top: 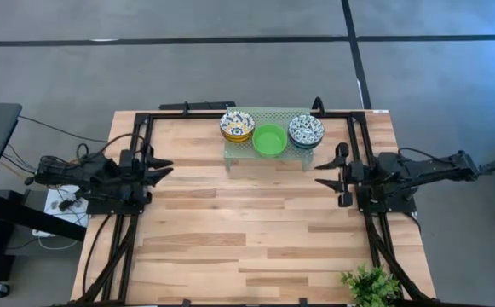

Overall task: Pick & Place Mini bowls
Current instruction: Return to Home Position

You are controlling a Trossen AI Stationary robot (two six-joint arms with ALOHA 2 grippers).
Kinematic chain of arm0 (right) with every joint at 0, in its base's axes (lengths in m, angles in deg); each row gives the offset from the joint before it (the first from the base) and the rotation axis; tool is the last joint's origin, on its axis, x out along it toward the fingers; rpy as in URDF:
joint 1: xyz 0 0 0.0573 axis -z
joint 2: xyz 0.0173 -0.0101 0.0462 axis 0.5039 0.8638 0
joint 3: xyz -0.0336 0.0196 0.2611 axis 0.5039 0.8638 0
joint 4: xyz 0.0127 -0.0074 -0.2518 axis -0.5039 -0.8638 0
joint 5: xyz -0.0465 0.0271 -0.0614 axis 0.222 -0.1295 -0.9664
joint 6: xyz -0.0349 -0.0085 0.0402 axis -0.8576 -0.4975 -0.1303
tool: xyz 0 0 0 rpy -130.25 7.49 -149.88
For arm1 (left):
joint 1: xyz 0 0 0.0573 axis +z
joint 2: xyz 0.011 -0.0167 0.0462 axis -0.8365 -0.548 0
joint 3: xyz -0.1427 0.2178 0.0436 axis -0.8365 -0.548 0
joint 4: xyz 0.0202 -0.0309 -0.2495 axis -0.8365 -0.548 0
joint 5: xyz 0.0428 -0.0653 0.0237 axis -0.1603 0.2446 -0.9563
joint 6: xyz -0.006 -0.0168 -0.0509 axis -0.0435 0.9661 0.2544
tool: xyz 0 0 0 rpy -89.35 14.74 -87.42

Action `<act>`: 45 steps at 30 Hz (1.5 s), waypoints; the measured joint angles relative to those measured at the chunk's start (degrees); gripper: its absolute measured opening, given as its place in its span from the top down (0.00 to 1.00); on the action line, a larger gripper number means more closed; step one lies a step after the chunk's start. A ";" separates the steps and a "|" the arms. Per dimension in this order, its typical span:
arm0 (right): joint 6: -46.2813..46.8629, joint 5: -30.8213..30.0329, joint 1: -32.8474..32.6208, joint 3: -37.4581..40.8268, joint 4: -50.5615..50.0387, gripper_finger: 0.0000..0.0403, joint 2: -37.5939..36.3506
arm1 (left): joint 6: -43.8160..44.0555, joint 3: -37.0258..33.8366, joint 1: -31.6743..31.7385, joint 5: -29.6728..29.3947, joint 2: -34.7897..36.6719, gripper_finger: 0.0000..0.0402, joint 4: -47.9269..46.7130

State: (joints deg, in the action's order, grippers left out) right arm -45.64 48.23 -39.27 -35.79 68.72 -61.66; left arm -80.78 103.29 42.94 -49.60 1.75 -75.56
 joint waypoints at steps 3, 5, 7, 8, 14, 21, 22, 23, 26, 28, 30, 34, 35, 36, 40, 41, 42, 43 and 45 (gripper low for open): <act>-0.82 2.47 0.79 2.34 1.85 0.61 -2.90 | -0.03 -3.21 0.00 0.55 2.23 0.78 -0.11; -0.98 2.45 1.52 3.90 2.45 0.61 -4.85 | 0.13 -5.56 0.00 0.55 3.21 0.78 -0.37; -1.25 2.43 2.27 5.23 2.52 0.62 -6.26 | 0.25 -7.43 0.00 0.56 4.02 0.78 -0.34; -1.24 2.44 2.66 6.01 2.37 0.62 -7.02 | 0.36 -8.19 0.00 0.56 4.34 0.78 -0.26; -0.21 2.46 4.47 9.62 2.40 0.63 -11.20 | 1.87 -9.76 0.00 0.79 5.95 0.78 0.09; 1.42 2.44 5.67 13.61 2.38 0.65 -15.77 | -0.39 -9.76 0.02 4.13 6.35 0.78 -0.53; 1.68 2.44 5.84 13.93 2.51 0.65 -16.46 | 0.19 -9.81 0.02 5.85 6.34 0.78 -0.60; 1.86 2.46 5.88 14.23 2.55 0.65 -17.09 | 0.81 -9.95 0.02 7.22 6.33 0.78 -0.55; 1.81 2.46 5.88 15.30 2.43 0.66 -18.85 | 1.76 -11.04 0.00 8.13 6.35 0.78 -0.27; 1.72 2.45 5.88 16.02 2.19 0.66 -19.78 | 2.00 -12.03 0.00 8.11 6.33 0.78 0.26; 1.38 2.46 5.88 16.21 2.04 0.67 -19.78 | 2.68 -12.72 0.01 8.11 6.32 0.78 1.40; 1.36 2.93 5.86 16.21 1.99 0.67 -19.78 | 3.48 -13.48 0.00 8.11 6.33 0.78 3.02; 1.36 3.60 5.86 16.21 2.00 0.67 -19.78 | 3.37 -13.89 0.00 8.08 6.33 0.78 3.74; 1.36 4.16 5.86 16.21 2.02 0.67 -19.78 | 3.19 -14.59 0.00 7.96 6.31 0.78 5.22; 1.36 6.23 5.86 16.21 2.01 0.67 -19.78 | 3.64 -17.13 0.02 7.54 6.19 0.78 8.57; 1.36 6.90 5.86 16.21 1.99 0.67 -19.78 | 3.73 -17.13 0.02 7.58 6.19 0.78 8.79; 1.36 7.44 5.81 16.21 1.97 0.67 -19.78 | 3.69 -17.13 0.02 7.75 6.23 0.78 9.01; 1.37 8.29 5.75 16.21 2.01 0.67 -19.78 | 3.69 -17.13 0.02 7.94 6.26 0.78 9.19; 1.36 8.81 5.73 16.21 1.99 0.67 -19.78 | 3.69 -17.13 0.02 7.94 6.22 0.78 9.17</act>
State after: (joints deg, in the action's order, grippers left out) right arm -44.29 57.04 -33.54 -19.58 70.71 -81.43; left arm -77.09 86.16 42.97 -41.66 7.96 -66.40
